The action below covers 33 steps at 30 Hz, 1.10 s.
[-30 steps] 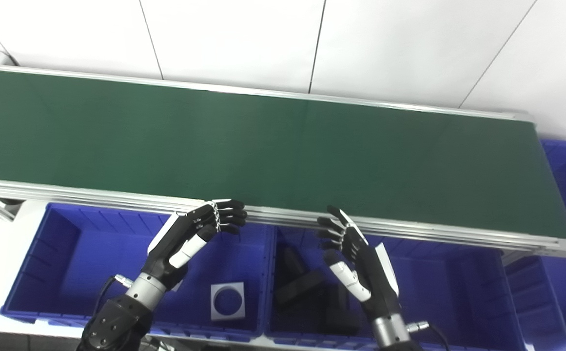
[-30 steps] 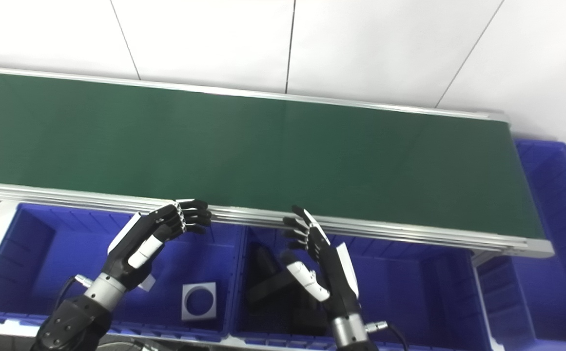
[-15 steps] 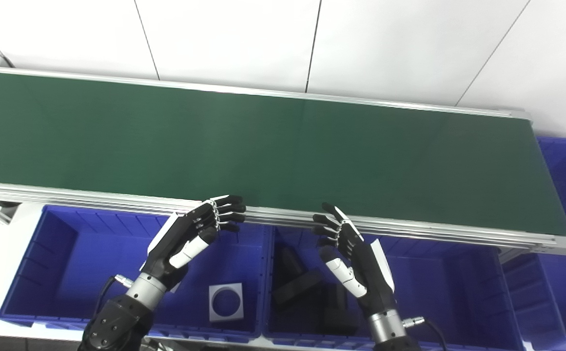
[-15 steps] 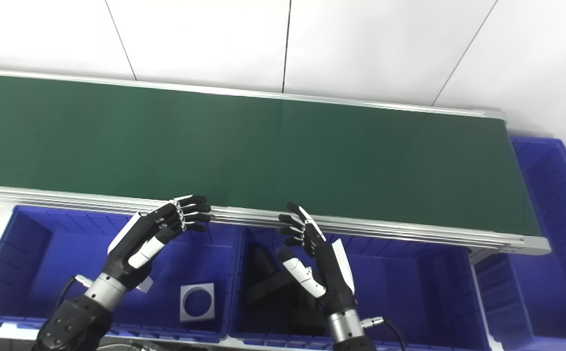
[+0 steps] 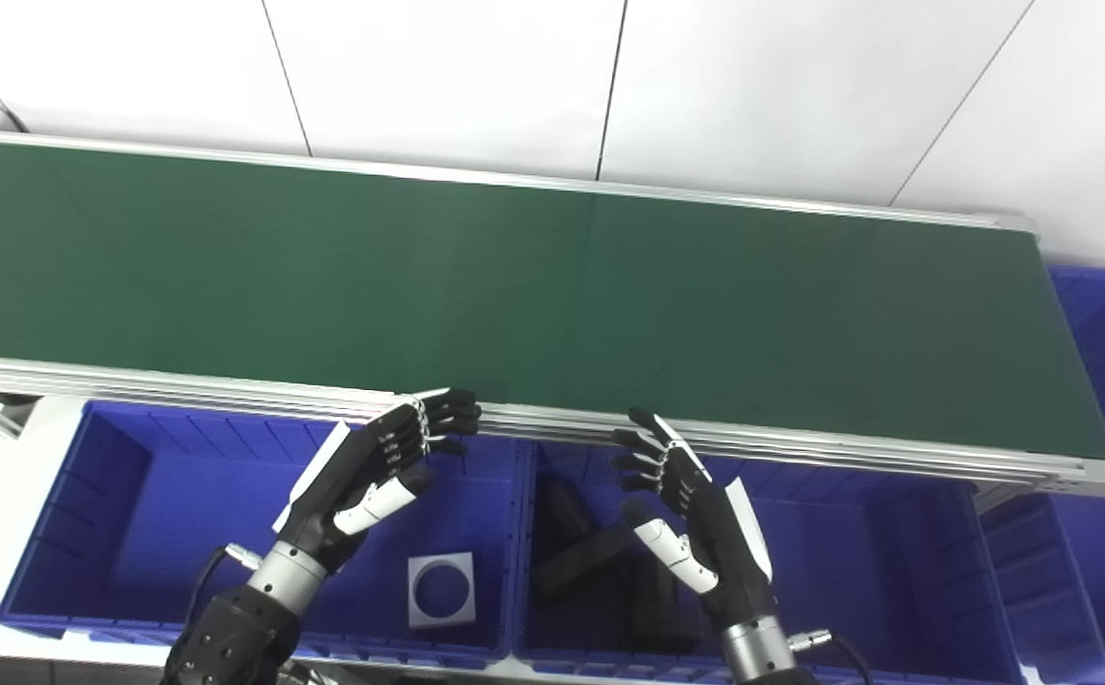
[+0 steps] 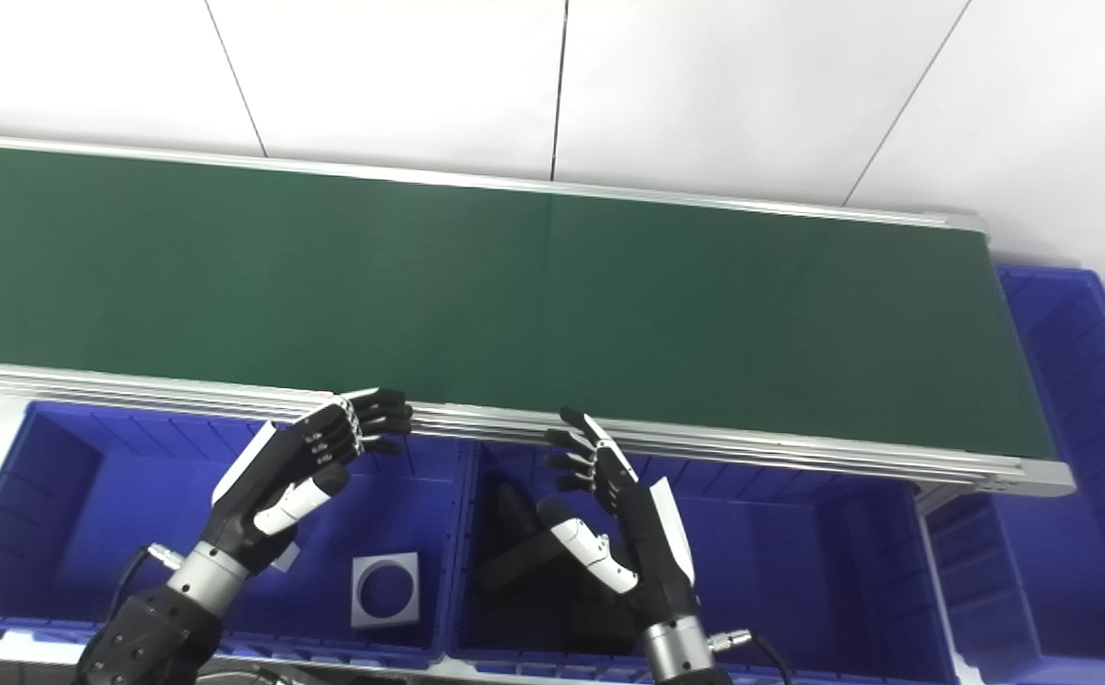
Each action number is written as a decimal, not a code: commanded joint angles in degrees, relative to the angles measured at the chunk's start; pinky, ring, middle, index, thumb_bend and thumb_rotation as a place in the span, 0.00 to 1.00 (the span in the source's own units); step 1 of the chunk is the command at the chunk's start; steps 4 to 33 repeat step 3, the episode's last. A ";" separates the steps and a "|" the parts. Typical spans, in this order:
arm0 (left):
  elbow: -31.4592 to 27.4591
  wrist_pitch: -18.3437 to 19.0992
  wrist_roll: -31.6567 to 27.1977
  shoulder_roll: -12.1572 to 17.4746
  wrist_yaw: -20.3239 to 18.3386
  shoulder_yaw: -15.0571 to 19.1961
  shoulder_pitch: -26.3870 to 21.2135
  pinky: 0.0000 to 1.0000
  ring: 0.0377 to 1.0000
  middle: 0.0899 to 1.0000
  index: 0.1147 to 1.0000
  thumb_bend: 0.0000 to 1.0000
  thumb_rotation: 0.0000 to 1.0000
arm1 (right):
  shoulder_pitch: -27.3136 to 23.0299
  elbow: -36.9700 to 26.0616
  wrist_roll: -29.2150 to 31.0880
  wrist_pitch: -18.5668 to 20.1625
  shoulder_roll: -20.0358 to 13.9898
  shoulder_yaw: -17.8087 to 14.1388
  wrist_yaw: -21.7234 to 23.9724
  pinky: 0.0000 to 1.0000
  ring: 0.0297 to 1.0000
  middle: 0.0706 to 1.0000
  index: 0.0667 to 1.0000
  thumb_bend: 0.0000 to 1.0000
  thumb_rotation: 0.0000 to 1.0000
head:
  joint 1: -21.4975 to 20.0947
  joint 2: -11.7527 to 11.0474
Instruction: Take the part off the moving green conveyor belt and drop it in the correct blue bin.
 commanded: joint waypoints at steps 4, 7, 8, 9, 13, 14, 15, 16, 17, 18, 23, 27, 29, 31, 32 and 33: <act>0.25 -4.08 -0.73 0.60 -0.65 0.35 -1.37 0.71 0.76 0.76 0.75 0.82 0.69 | -0.79 -0.30 -0.15 -3.24 0.54 0.46 -0.26 0.69 0.76 0.82 0.89 0.62 0.73 | -0.29 0.14; 0.25 -4.08 -0.73 0.60 -0.65 0.35 -1.37 0.71 0.76 0.76 0.75 0.82 0.69 | -0.79 -0.30 -0.15 -3.24 0.54 0.46 -0.26 0.69 0.76 0.82 0.89 0.62 0.73 | -0.29 0.14; 0.25 -4.08 -0.73 0.60 -0.65 0.35 -1.37 0.71 0.76 0.76 0.75 0.82 0.69 | -0.79 -0.30 -0.15 -3.24 0.54 0.46 -0.26 0.69 0.76 0.82 0.89 0.62 0.73 | -0.29 0.14; 0.25 -4.08 -0.73 0.60 -0.65 0.35 -1.37 0.71 0.76 0.76 0.75 0.82 0.69 | -0.79 -0.30 -0.15 -3.24 0.54 0.46 -0.26 0.69 0.76 0.82 0.89 0.62 0.73 | -0.29 0.14; 0.25 -4.08 -0.73 0.60 -0.65 0.35 -1.37 0.71 0.76 0.76 0.75 0.82 0.69 | -0.79 -0.30 -0.15 -3.24 0.54 0.46 -0.26 0.69 0.76 0.82 0.89 0.62 0.73 | -0.29 0.14; 0.25 -4.08 -0.73 0.60 -0.65 0.35 -1.37 0.71 0.76 0.76 0.75 0.82 0.69 | -0.79 -0.30 -0.15 -3.24 0.54 0.46 -0.26 0.69 0.76 0.82 0.89 0.62 0.73 | -0.29 0.14; 0.25 -4.08 -0.73 0.60 -0.65 0.35 -1.37 0.71 0.76 0.76 0.75 0.82 0.69 | -0.79 -0.30 -0.15 -3.24 0.54 0.46 -0.26 0.69 0.76 0.82 0.89 0.62 0.73 | -0.29 0.14; 0.25 -4.08 -0.73 0.60 -0.65 0.35 -1.37 0.71 0.76 0.76 0.75 0.82 0.69 | -0.79 -0.30 -0.15 -3.24 0.54 0.46 -0.26 0.69 0.76 0.82 0.89 0.62 0.73 | -0.29 0.14; 0.25 -4.08 -0.73 0.60 -0.65 0.35 -1.37 0.71 0.76 0.76 0.75 0.82 0.69 | -0.79 -0.30 -0.15 -3.24 0.54 0.46 -0.26 0.69 0.76 0.82 0.89 0.62 0.73 | -0.29 0.14; 0.25 -4.08 -0.73 0.60 -0.65 0.35 -1.37 0.71 0.76 0.76 0.75 0.82 0.69 | -0.79 -0.30 -0.15 -3.24 0.54 0.46 -0.26 0.69 0.76 0.82 0.89 0.62 0.73 | -0.29 0.14; 0.25 -4.08 -0.73 0.60 -0.65 0.35 -1.37 0.71 0.76 0.76 0.75 0.82 0.69 | -0.79 -0.30 -0.15 -3.24 0.54 0.46 -0.26 0.69 0.76 0.82 0.89 0.62 0.73 | -0.29 0.14; 0.25 -4.08 -0.73 0.60 -0.65 0.35 -1.37 0.71 0.76 0.76 0.75 0.82 0.69 | -0.79 -0.30 -0.15 -3.24 0.54 0.46 -0.26 0.69 0.76 0.82 0.89 0.62 0.73 | -0.29 0.14; 0.25 -4.08 -0.73 0.60 -0.65 0.35 -1.37 0.71 0.76 0.76 0.75 0.82 0.69 | -0.79 -0.30 -0.15 -3.24 0.54 0.46 -0.26 0.69 0.76 0.82 0.89 0.62 0.73 | -0.29 0.14; 0.25 -4.08 -0.73 0.60 -0.65 0.35 -1.37 0.71 0.76 0.76 0.75 0.82 0.69 | -0.79 -0.30 -0.15 -3.24 0.54 0.46 -0.26 0.69 0.76 0.82 0.89 0.62 0.73 | -0.29 0.14; 0.25 -4.08 -0.73 0.60 -0.65 0.35 -1.37 0.71 0.76 0.76 0.75 0.82 0.69 | -0.79 -0.30 -0.15 -3.24 0.54 0.46 -0.26 0.69 0.76 0.82 0.89 0.62 0.73 | -0.29 0.14; 0.25 -4.08 -0.73 0.60 -0.65 0.35 -1.37 0.71 0.76 0.76 0.75 0.82 0.69 | -0.79 -0.30 -0.15 -3.24 0.54 0.46 -0.26 0.69 0.76 0.82 0.89 0.62 0.73 | -0.29 0.14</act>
